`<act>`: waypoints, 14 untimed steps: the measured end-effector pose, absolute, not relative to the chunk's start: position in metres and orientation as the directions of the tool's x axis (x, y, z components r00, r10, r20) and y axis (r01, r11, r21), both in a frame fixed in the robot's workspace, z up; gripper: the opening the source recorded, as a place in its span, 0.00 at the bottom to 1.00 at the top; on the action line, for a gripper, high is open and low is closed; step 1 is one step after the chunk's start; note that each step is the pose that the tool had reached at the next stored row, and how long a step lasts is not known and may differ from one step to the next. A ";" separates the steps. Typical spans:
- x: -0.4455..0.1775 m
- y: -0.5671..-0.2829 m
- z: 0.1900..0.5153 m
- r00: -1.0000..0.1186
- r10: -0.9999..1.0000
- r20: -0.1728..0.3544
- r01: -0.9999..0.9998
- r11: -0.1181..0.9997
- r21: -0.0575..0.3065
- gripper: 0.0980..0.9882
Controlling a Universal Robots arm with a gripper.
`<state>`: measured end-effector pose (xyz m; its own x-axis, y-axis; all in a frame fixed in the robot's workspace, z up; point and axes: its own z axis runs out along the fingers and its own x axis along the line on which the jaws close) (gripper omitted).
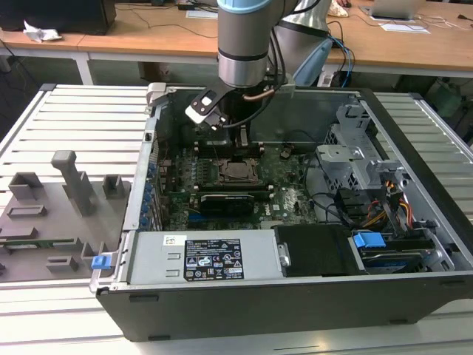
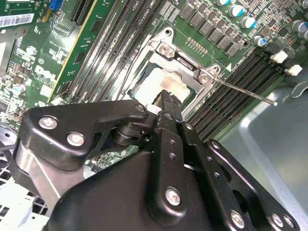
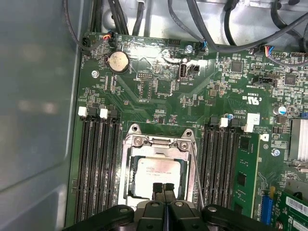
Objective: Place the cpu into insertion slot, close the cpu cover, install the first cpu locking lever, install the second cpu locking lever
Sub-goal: 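Install the first cpu locking lever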
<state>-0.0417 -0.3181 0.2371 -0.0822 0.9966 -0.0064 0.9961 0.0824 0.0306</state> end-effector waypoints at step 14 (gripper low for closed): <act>-0.042 -0.318 0.276 -0.079 0.997 -0.016 0.996 0.079 0.030 0.01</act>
